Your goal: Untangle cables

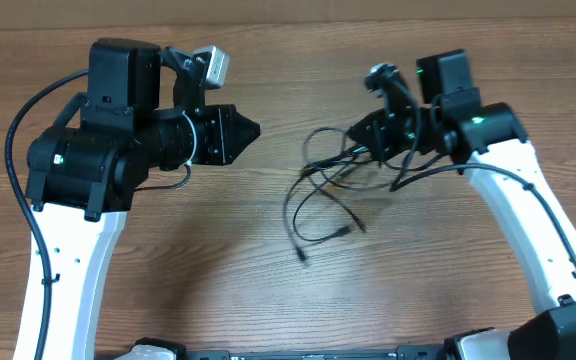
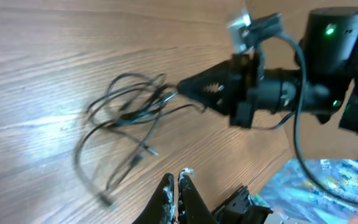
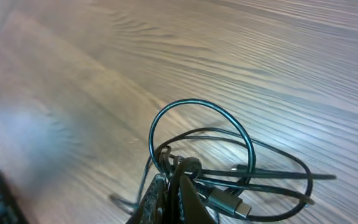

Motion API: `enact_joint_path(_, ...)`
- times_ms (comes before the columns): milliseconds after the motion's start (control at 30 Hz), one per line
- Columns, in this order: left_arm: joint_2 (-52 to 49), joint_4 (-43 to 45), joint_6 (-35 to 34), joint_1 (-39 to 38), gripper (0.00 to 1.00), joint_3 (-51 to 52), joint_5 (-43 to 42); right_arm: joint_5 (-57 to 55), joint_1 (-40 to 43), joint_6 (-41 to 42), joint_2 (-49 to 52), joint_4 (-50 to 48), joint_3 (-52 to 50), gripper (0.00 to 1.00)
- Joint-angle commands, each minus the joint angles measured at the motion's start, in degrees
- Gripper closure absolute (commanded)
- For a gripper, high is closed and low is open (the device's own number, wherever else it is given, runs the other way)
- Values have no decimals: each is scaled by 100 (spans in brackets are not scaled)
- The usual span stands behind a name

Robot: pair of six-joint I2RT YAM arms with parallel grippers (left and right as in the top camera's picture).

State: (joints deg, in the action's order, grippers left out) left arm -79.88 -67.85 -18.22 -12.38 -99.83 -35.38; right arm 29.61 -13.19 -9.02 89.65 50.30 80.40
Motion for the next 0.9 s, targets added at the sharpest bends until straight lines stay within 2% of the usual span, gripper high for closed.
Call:
enact_joint_path(0,83,-28,155,48,96,-173,0,107,179,-74,-17,61,-4,96)
enact_joint_path(167,81,-133,221,42,96,-168,66,778,81,-345,-81,76,37,96)
enact_joint_path(233,81,-247,210,42,89,-168,313,807,17,-343,-144,63,98,96)
enact_joint_path(267,81,-293,170,42,80,-166,411,809,-33,-343,-195,61,146,96)
enact_joint_path(333,81,-389,-35,42,74,-144,601,831,-142,-337,-295,63,264,96)
enact_joint_path(633,50,-455,-129,20,73,396,577,1388,-426,-28,-791,26,929,96)
enact_joint_path(867,50,-341,-129,-109,74,970,577,1598,-428,466,-1088,-350,1012,96)
